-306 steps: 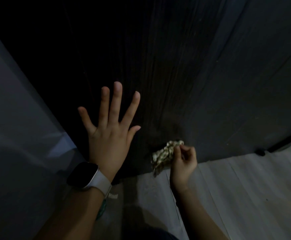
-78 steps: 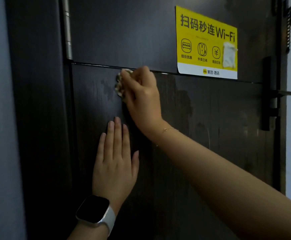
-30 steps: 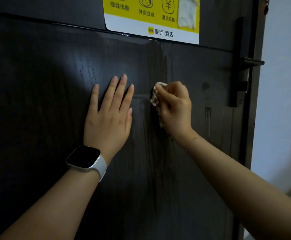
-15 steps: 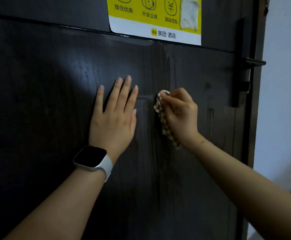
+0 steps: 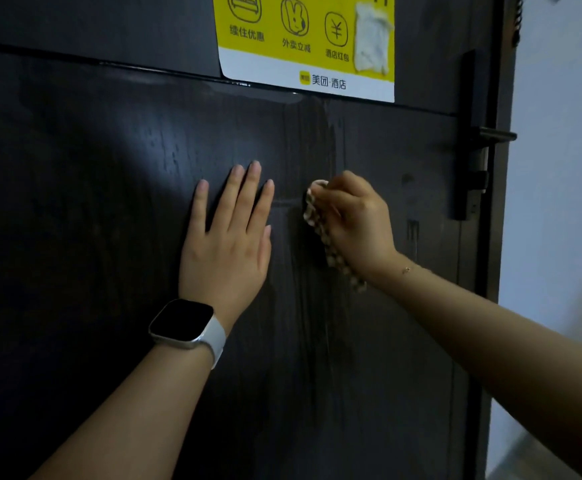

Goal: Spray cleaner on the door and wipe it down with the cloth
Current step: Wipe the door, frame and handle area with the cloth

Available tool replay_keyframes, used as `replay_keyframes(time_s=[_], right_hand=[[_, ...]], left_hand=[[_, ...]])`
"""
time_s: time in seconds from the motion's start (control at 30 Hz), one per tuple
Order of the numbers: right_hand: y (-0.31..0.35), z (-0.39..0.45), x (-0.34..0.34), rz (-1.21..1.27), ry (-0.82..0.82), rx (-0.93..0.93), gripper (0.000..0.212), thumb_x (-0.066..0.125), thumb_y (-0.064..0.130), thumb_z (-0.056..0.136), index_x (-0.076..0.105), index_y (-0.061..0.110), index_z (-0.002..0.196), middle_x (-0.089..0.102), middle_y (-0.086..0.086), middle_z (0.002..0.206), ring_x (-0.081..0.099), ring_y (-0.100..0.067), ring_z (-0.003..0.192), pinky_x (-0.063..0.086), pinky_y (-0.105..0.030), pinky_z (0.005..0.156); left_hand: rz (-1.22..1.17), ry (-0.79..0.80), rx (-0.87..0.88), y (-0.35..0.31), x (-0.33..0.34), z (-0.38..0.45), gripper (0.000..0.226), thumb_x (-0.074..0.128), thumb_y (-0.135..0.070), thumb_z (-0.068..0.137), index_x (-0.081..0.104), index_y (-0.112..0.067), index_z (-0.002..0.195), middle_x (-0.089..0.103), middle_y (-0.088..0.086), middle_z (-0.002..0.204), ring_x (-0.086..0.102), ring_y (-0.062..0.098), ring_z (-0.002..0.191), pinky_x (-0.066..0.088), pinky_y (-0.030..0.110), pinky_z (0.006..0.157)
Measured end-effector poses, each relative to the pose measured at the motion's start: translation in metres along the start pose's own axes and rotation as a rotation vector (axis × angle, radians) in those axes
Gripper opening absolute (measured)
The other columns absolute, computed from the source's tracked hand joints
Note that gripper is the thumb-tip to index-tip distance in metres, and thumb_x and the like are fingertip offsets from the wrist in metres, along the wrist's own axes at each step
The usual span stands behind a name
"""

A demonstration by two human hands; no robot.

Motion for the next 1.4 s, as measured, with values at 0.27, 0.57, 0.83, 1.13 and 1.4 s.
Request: replay_keyframes(time_s=[0.27,0.57,0.83,1.13,1.4], right_hand=[[-0.004,-0.21,0.017,0.284,0.216,0.176,0.023,0.057,0.024,0.094,0.07,0.013,0.109,0.061,0.005,0.112,0.06,-0.012,0.103,0.042,-0.013,0.092],[0.01,-0.143,0.018,0.365,-0.007,0.414,0.016,0.069,0.01,0.087,0.066,0.013,0.072,0.056,0.004,0.073,0.057,-0.004,0.069,0.044,-0.017,0.064],[0.026,-0.238,0.034,0.475,0.044,0.512,0.027,0.068,-0.008,0.082,0.062,0.018,0.077,0.058,0.006,0.081,0.06,-0.012,0.076,0.048,-0.026,0.066],[0.021,-0.153,0.027,0.513,-0.05,0.524,0.026,0.071,-0.003,0.083,0.06,0.02,0.073,0.057,0.004,0.075,0.058,-0.008,0.071,0.044,-0.016,0.065],[0.024,-0.25,0.03,0.471,0.09,0.576,0.024,0.07,-0.011,0.079,0.066,0.012,0.075,0.058,0.008,0.08,0.061,-0.009,0.077,0.047,-0.02,0.069]], left_hand=[[0.001,-0.006,-0.007,0.0,0.001,-0.001,0.055,0.02,-0.034,0.104,0.01,-0.014,0.155,0.006,0.009,0.163,0.005,0.025,0.15,0.003,0.052,0.119],[-0.008,-0.007,-0.006,0.0,0.001,-0.001,0.054,0.021,-0.033,0.104,0.013,-0.015,0.154,0.007,0.009,0.162,0.006,0.025,0.15,0.004,0.053,0.119],[0.008,-0.016,0.002,-0.001,0.001,-0.002,0.054,0.017,-0.033,0.104,0.011,-0.014,0.154,0.006,0.01,0.162,0.006,0.025,0.15,0.005,0.053,0.119],[-0.001,-0.021,-0.005,-0.001,0.001,-0.002,0.053,0.021,-0.033,0.105,0.015,-0.015,0.154,0.009,0.009,0.162,0.008,0.025,0.149,0.005,0.053,0.119],[-0.007,-0.019,-0.007,-0.001,0.002,-0.002,0.053,0.022,-0.033,0.105,0.012,-0.015,0.154,0.007,0.009,0.162,0.005,0.025,0.15,0.001,0.051,0.118]])
Point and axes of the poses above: each hand's wrist, its own z-axis towards the middle knuckle, its own x-axis out of the palm, y = z × x, the point moved 2 cm from there along z, towards the middle knuckle
